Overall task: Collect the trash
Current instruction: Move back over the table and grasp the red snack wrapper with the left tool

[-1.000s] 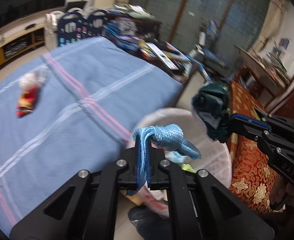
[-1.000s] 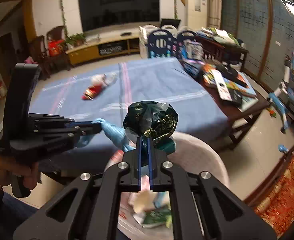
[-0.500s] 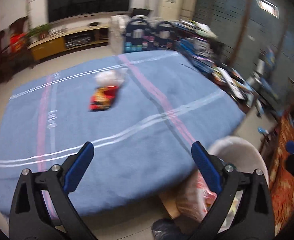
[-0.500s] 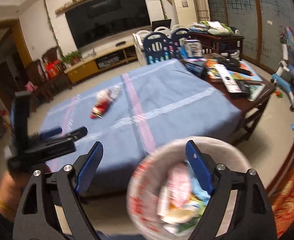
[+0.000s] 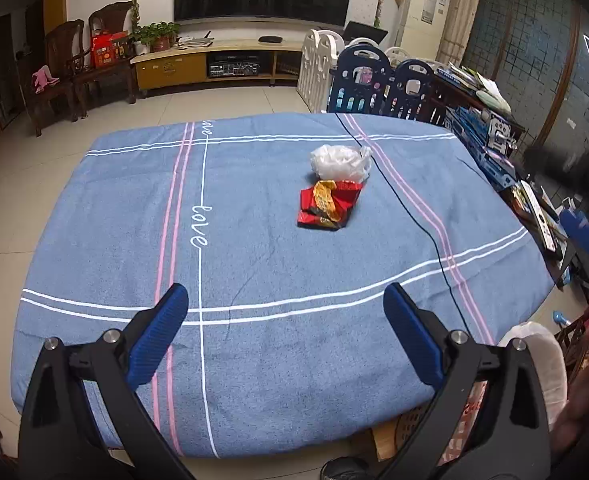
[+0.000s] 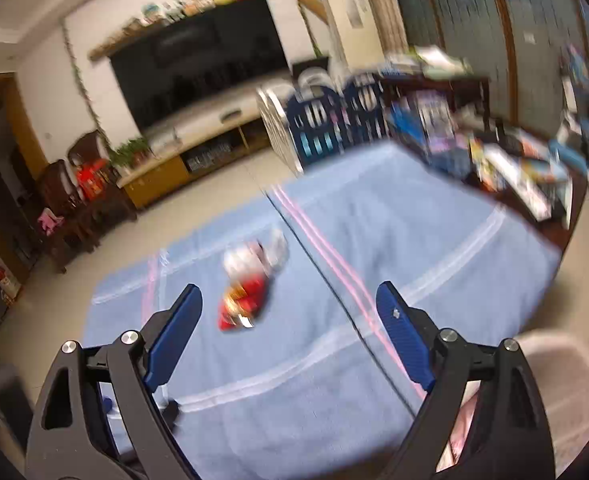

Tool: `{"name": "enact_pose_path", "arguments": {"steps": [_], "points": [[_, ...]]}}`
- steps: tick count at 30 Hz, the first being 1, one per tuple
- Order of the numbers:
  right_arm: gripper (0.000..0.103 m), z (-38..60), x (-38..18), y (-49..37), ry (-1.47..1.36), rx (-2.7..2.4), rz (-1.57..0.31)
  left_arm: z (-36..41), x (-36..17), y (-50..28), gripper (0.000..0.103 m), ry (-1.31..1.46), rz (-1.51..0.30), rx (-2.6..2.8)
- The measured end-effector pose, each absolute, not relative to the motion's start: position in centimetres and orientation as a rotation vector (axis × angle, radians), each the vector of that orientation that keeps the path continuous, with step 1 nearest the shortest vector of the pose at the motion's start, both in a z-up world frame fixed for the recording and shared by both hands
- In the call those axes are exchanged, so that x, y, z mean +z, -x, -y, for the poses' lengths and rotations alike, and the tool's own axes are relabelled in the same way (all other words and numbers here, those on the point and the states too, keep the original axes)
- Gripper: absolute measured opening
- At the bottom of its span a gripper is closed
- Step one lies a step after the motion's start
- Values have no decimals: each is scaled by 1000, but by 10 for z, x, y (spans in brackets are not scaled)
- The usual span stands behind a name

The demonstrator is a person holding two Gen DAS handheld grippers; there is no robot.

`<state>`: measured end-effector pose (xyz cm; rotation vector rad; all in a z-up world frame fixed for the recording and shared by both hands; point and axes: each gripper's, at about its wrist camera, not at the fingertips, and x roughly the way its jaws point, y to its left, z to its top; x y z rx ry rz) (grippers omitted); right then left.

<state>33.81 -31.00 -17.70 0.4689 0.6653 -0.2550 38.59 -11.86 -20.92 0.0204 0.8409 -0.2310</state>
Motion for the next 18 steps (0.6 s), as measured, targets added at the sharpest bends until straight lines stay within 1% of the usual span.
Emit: {"name": "enact_pose_path", "arguments": {"steps": [1, 2, 5, 9, 13, 18], "points": [[87, 315, -184, -343, -530, -231, -715, 119, -212, -387, 98, -23, -844, -236], [87, 325, -185, -344, -626, -184, -700, 121, -214, -386, 98, -21, -847, -241], [87, 336, -168, -338, -634, -204, -614, 125, -225, -389, 98, 14, -886, -260], [87, 352, -171, -333, -759, -202, -590, 143, -240, -408, 98, 61, -920, -298], [87, 361, -176, -334, -821, -184, -599, 187, -253, -453, 98, -74, -911, -307], [87, 364, -175, -339, -881, -169, -586, 229, -276, -518, 97, -193, -944, -287]]}}
